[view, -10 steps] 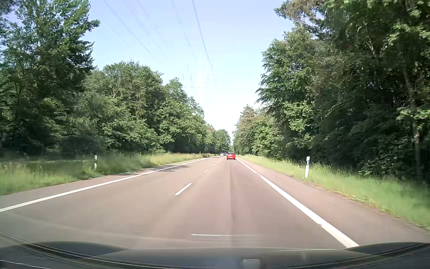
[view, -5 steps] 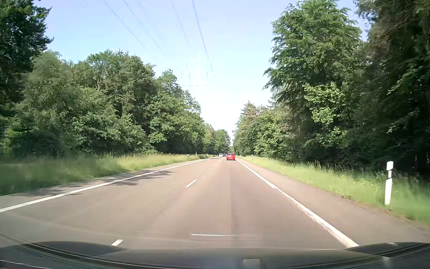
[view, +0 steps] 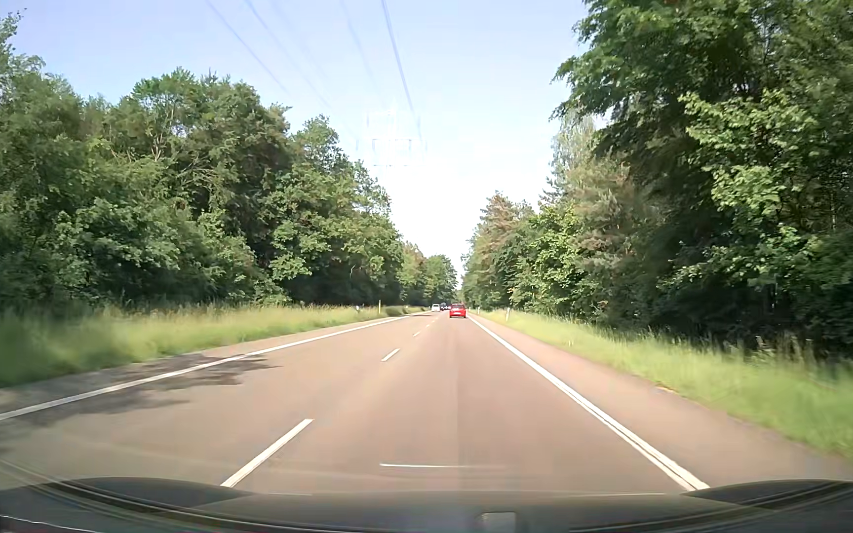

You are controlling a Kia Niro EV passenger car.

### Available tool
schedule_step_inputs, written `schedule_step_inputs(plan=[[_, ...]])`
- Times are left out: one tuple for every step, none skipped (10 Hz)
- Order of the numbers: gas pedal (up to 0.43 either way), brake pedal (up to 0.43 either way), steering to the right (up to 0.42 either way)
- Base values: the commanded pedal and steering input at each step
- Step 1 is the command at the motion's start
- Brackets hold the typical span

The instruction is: Follow the waypoints while adhering to traffic rules and regulations

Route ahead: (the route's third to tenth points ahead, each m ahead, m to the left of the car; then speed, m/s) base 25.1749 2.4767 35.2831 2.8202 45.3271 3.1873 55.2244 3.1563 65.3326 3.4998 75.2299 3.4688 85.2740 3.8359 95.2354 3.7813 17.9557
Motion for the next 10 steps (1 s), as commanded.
schedule_step_inputs(plan=[[0.098, 0.03, 0.002], [0.098, 0.03, 0.002], [0.098, 0.03, 0.002], [0.098, 0.03, 0.002], [0.098, 0.03, 0.002], [0.098, 0.03, 0.002], [0.098, 0.03, 0.002], [0.098, 0.03, 0.002], [0.098, 0.03, 0.001], [0.098, 0.03, 0.001]])
